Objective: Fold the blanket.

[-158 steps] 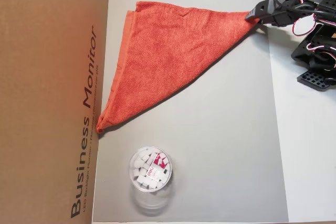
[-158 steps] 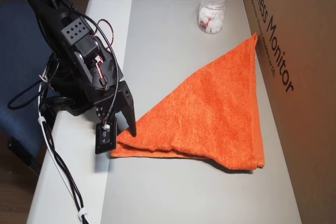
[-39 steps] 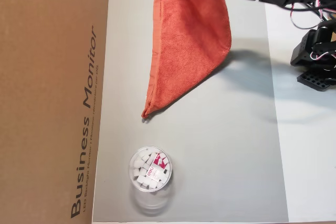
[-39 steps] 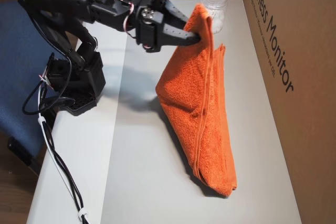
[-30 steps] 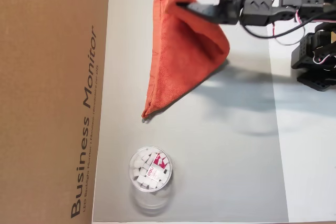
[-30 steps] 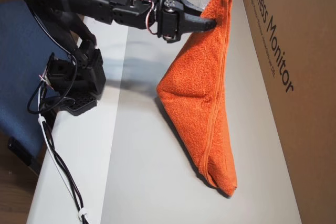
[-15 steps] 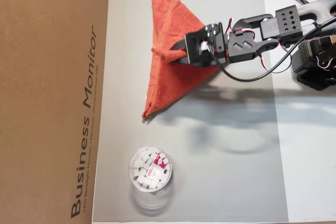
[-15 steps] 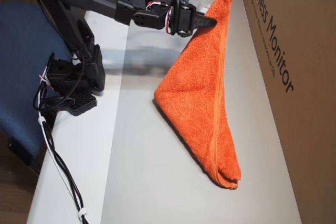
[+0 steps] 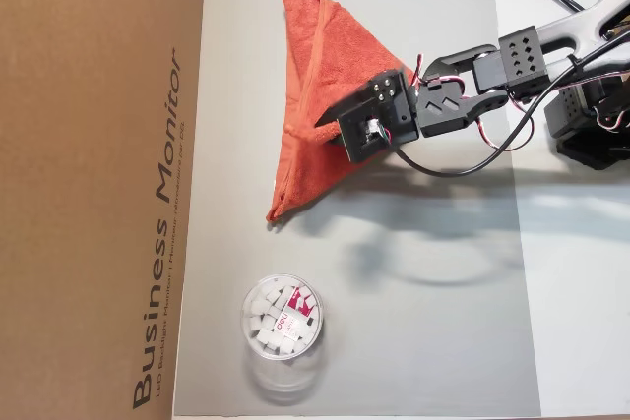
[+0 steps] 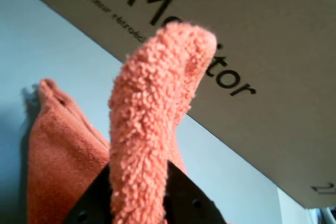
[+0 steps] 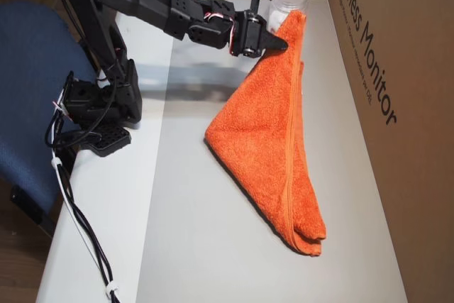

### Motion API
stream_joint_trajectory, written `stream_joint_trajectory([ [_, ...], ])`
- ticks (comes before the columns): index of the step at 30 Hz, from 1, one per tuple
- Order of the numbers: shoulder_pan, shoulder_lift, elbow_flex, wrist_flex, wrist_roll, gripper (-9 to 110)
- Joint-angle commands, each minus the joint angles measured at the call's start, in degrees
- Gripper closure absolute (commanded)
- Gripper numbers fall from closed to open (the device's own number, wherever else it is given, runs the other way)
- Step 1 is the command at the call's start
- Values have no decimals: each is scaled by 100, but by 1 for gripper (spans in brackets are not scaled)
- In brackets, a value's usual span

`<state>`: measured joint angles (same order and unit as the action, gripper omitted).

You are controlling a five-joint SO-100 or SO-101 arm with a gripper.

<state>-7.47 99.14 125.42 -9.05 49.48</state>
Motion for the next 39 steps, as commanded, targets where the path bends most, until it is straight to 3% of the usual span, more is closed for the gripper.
stream_joint_trajectory([
  [1, -88, -18, -237, -53, -281, 101],
  [10, -387, -387, -237, -53, -809, 101],
  [39, -624, -1670, -650, -114, -536, 101],
])
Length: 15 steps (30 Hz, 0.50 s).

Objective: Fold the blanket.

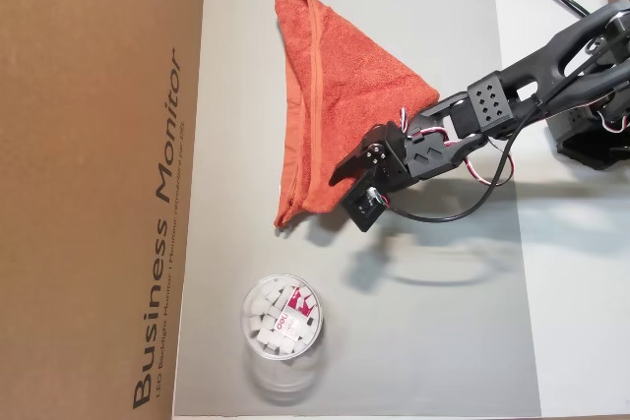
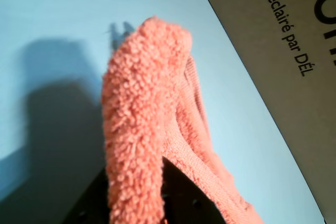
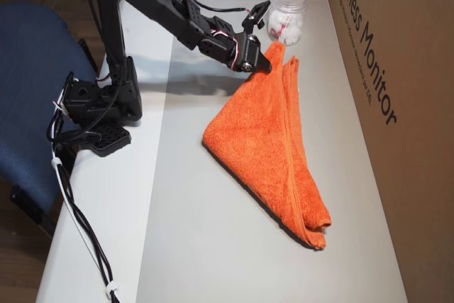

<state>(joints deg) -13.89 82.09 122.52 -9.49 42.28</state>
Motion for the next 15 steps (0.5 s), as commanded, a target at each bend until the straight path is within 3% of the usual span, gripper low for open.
stream_joint_trajectory([
  [1, 0, 26, -457, -70, 378, 101],
  [4, 35, 18, -765, -79, 800, 101],
  [15, 325, -510, -1046, -88, 809, 101],
])
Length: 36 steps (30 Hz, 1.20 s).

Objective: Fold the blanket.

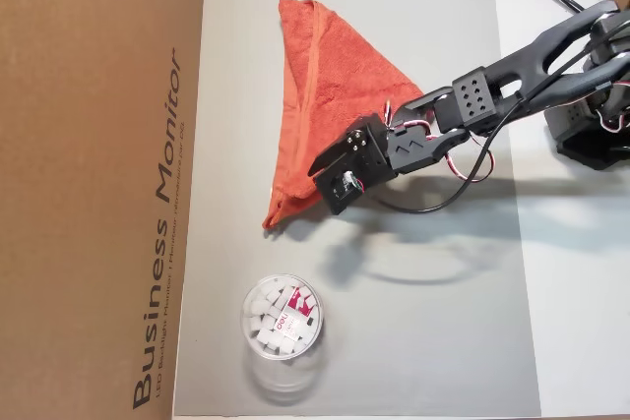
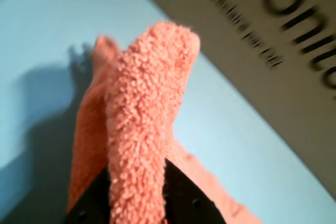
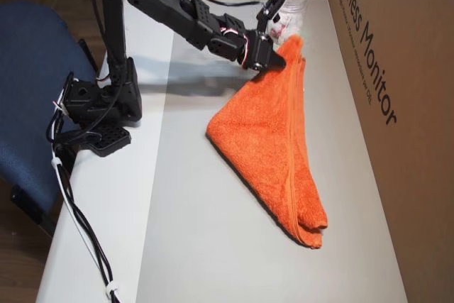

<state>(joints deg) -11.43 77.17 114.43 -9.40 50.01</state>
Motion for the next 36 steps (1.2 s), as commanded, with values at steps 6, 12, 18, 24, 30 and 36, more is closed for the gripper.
stream_joint_trajectory([
  [6, 79, -352, -404, -105, 53, 101],
  [12, 79, -747, -853, -105, 132, 101],
  [18, 44, -905, -984, -70, 149, 92],
  [24, -114, -844, -896, -9, 642, 89],
  [30, -492, -809, -896, -9, 642, 88],
  [36, -765, -589, -729, -9, 642, 88],
])
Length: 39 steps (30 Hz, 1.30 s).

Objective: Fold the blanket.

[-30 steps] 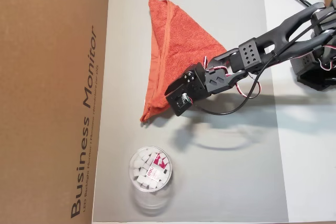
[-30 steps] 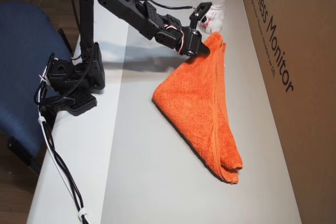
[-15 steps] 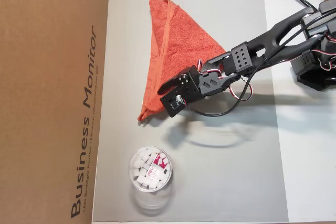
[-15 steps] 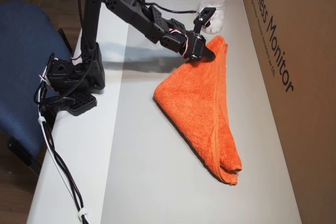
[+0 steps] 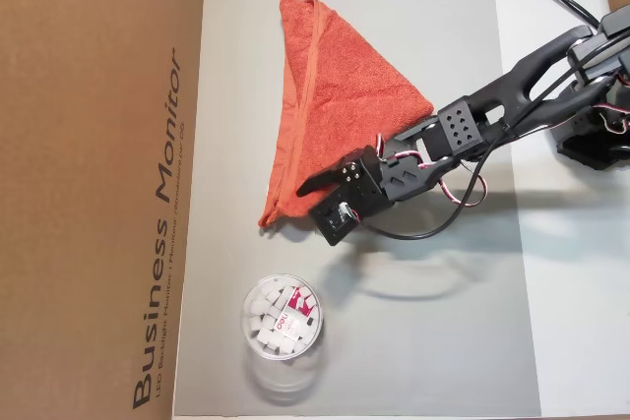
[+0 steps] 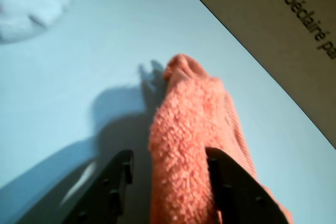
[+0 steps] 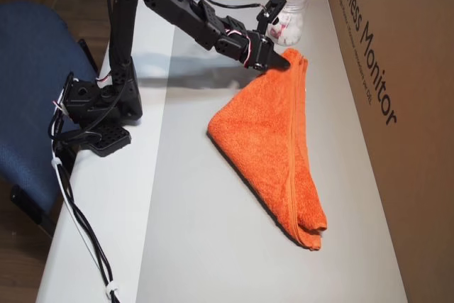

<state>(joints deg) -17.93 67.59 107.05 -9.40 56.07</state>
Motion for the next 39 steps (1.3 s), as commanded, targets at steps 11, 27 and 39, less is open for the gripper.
stream_joint_trajectory([
  [11, -413, 1002, 721, -9, 105, 88],
  [27, -26, 2689, 782, -18, 141, 89],
  [39, 439, 3771, 1415, -9, 149, 96],
])
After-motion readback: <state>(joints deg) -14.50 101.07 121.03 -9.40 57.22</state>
